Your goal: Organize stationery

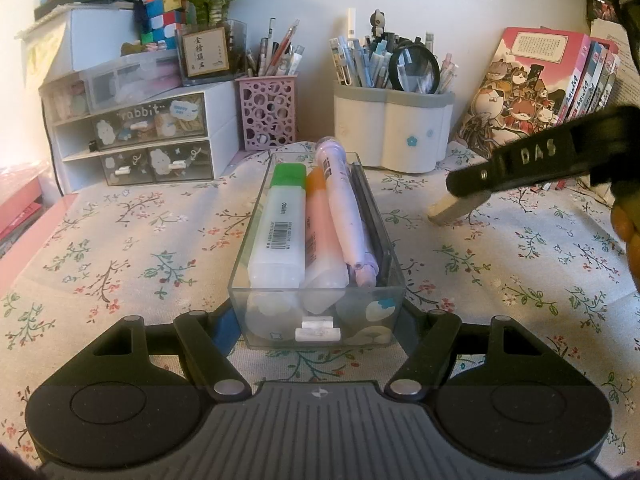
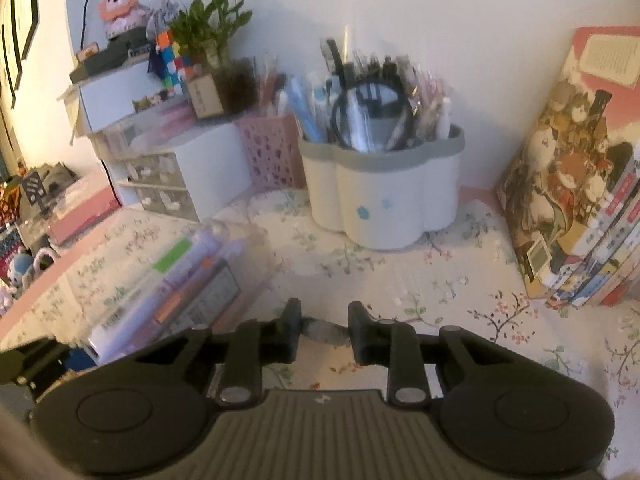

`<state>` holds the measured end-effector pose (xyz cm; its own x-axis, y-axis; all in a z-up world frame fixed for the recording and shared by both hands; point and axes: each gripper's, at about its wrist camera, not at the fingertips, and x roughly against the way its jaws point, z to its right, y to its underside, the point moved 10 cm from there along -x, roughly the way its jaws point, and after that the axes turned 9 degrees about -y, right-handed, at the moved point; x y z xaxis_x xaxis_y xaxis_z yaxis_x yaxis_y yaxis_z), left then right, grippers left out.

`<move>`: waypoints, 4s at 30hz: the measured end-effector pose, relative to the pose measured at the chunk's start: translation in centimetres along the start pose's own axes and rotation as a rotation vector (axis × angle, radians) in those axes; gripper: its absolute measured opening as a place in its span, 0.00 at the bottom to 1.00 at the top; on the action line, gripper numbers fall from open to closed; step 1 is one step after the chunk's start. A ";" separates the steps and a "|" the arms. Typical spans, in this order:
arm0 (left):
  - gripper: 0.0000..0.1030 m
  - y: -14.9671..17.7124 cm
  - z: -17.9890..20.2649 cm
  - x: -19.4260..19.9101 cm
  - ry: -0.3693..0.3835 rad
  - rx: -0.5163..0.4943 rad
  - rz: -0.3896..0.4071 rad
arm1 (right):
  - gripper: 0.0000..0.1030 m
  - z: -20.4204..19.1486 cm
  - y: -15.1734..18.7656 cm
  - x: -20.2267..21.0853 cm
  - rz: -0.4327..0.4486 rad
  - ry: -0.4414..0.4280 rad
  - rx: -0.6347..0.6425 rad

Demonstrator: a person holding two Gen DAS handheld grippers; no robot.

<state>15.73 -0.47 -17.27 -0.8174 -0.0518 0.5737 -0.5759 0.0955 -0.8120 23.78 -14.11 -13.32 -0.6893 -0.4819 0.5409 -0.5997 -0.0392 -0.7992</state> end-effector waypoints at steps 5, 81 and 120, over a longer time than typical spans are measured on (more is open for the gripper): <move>0.70 0.0 0.0 0.0 0.000 0.000 0.000 | 0.24 0.0 -1.1 0.7 0.033 -0.006 -0.046; 0.70 0.0 0.0 -0.1 0.005 -0.002 0.000 | 0.35 -4.1 -3.7 -0.2 0.013 -0.105 -0.130; 0.84 -2.2 -0.6 -2.0 -0.004 0.032 -0.099 | 0.50 -5.4 3.6 3.9 0.099 -0.094 -0.373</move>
<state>18.64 0.00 -16.62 -0.7566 -0.0637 0.6507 -0.6537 0.0575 -0.7545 16.73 -11.46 -12.68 -0.7215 -0.5462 0.4255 -0.6504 0.3239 -0.6870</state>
